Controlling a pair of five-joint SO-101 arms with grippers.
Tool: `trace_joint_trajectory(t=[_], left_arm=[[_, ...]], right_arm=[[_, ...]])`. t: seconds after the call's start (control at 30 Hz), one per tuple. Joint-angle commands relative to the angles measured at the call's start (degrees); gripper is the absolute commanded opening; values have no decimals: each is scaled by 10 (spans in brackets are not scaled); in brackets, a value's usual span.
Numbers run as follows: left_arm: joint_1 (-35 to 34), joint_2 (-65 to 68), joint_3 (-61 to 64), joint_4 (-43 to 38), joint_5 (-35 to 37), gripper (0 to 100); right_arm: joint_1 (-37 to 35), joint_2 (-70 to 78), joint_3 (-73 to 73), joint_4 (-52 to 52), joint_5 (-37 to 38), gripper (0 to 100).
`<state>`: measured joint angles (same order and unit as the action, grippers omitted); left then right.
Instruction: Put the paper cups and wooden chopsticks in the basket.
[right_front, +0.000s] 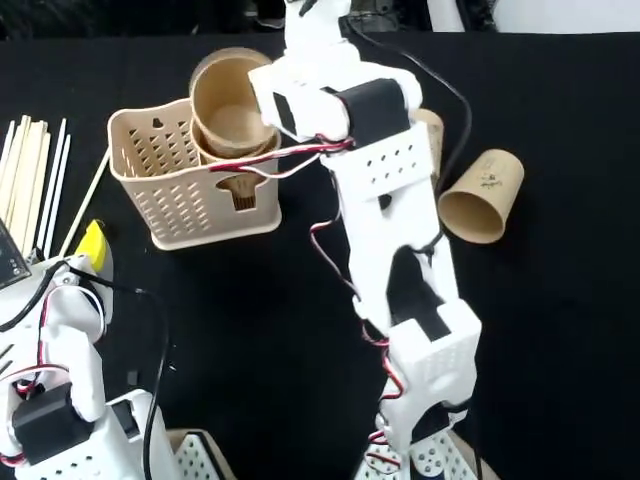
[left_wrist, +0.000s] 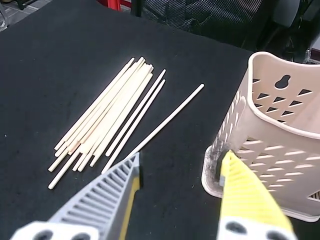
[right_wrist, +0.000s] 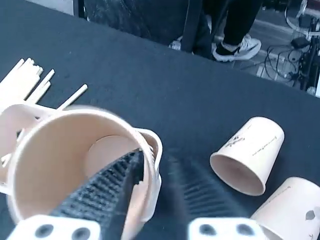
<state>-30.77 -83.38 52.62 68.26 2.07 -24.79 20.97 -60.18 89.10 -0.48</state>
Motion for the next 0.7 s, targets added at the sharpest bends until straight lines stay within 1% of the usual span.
trace_joint_trajectory(t=[0.0, 0.1, 0.23, 0.3, 0.33, 0.4, 0.47, 0.6, 0.67], left_arm=[[-3, -2, -3, -1, 0, 263], [-3, -2, -3, -1, 0, 264], [-3, -2, -3, -1, 0, 264], [-3, -2, -3, -1, 0, 264], [-4, -2, -3, -1, 0, 264], [-4, -2, -3, -1, 0, 264], [-3, -2, -3, -1, 0, 264], [-2, -1, -3, -1, -2, 264], [-2, -1, -3, 1, -3, 264]], right_arm=[[-7, -8, -30, 4, 4, 285], [-7, -18, -30, 4, 11, 299], [6, -58, -30, 9, 75, 298], [26, -82, -29, 28, 125, 297], [34, -91, -25, 40, 162, 297], [53, -96, -14, 91, 262, 297], [79, -90, 19, 123, 332, 297], [153, -79, 157, 78, 414, 297], [189, -65, 231, 28, 425, 297]])
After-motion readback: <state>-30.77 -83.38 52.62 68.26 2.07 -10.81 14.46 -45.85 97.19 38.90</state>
